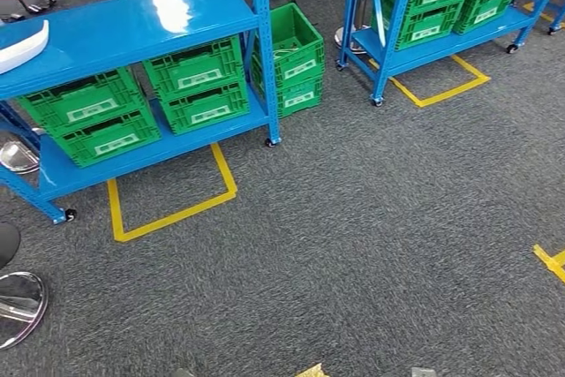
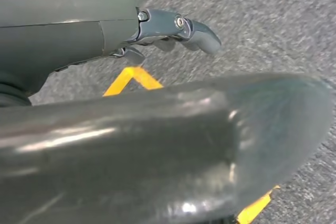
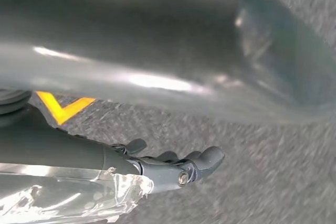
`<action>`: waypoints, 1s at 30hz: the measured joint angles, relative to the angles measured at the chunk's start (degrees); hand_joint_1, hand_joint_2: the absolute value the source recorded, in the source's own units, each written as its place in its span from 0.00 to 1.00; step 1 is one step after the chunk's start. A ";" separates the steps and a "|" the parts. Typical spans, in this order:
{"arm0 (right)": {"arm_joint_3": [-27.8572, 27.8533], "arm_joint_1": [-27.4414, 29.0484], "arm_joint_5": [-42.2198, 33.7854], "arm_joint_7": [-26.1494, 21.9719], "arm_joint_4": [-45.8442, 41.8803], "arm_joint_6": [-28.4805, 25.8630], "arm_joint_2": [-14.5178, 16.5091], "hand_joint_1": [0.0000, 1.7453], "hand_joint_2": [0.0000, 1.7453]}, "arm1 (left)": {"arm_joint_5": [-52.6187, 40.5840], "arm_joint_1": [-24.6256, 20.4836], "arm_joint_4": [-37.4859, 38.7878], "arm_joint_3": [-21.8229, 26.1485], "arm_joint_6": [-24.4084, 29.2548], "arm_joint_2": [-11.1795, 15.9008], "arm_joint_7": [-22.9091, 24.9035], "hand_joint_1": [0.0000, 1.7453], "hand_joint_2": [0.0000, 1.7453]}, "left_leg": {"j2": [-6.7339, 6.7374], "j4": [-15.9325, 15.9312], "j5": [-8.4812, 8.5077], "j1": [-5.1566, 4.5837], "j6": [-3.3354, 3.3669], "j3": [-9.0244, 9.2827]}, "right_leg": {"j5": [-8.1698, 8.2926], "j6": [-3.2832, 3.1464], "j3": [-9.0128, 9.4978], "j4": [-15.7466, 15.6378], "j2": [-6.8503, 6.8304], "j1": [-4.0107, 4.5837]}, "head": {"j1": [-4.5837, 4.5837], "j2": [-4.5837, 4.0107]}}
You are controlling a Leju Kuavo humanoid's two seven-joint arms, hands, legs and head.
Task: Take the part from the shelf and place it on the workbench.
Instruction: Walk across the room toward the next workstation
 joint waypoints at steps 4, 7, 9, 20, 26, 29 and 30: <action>-0.03 0.23 0.15 0.01 0.04 -0.05 -0.01 0.00 0.00 | -0.01 -0.34 0.01 0.15 -0.02 -0.03 -0.05 0.00 0.00 | 3.83 13.10 -6.05 -0.20 -0.08 -5.88 | 0.00 -0.61 -0.29 -0.03 -3.67 0.73 | -0.43 0.00; -0.04 0.01 0.15 -0.09 0.04 -0.08 -0.01 0.00 0.00 | 0.01 -0.16 0.01 0.23 -0.08 0.01 -0.14 0.00 0.00 | 5.23 7.28 -2.28 -0.58 0.75 -2.10 | -0.10 -0.70 -0.16 -0.03 -5.97 1.05 | -0.44 0.00; -0.03 -0.02 0.15 -0.15 0.04 -0.07 -0.01 0.00 0.00 | 0.01 -0.40 0.01 0.26 -0.09 0.00 -0.19 0.00 0.00 | 8.56 0.01 -0.05 -1.38 1.71 1.97 | -0.33 -0.44 -0.05 0.05 -7.28 1.38 | -0.46 0.00; -0.17 0.14 0.04 -0.25 0.08 0.01 -0.02 0.00 0.00 | 0.07 -0.40 0.02 0.44 -0.17 -0.15 -0.48 0.00 0.00 | 5.27 -3.29 0.87 -0.94 3.85 3.26 | -6.96 2.35 -7.87 16.13 -2.10 0.86 | 0.34 0.00; -0.21 -0.06 -0.22 -0.54 0.24 0.28 -0.01 0.00 0.00 | 0.08 -0.33 0.02 0.66 -0.20 -0.08 -0.60 0.00 0.00 | 4.01 -2.59 0.11 -0.89 2.18 3.59 | 0.39 2.07 -1.20 0.76 -1.40 0.26 | 0.51 0.00; -0.28 0.00 -0.31 -0.67 0.28 0.31 -0.03 0.00 0.00 | 0.10 -0.24 0.03 0.69 -0.20 -0.03 -0.71 0.00 0.00 | 4.01 -2.00 -0.32 -0.71 1.47 3.29 | 0.40 0.66 -1.17 0.69 -1.37 0.35 | 0.38 0.00; -0.33 -0.01 -0.34 -0.71 0.28 0.32 -0.03 0.00 0.00 | 0.10 -0.28 0.03 0.70 -0.20 -0.03 -0.75 0.00 0.00 | 4.04 -0.48 -1.27 -0.65 1.21 2.58 | 0.39 0.29 -1.11 0.65 -1.42 0.31 | 0.29 0.00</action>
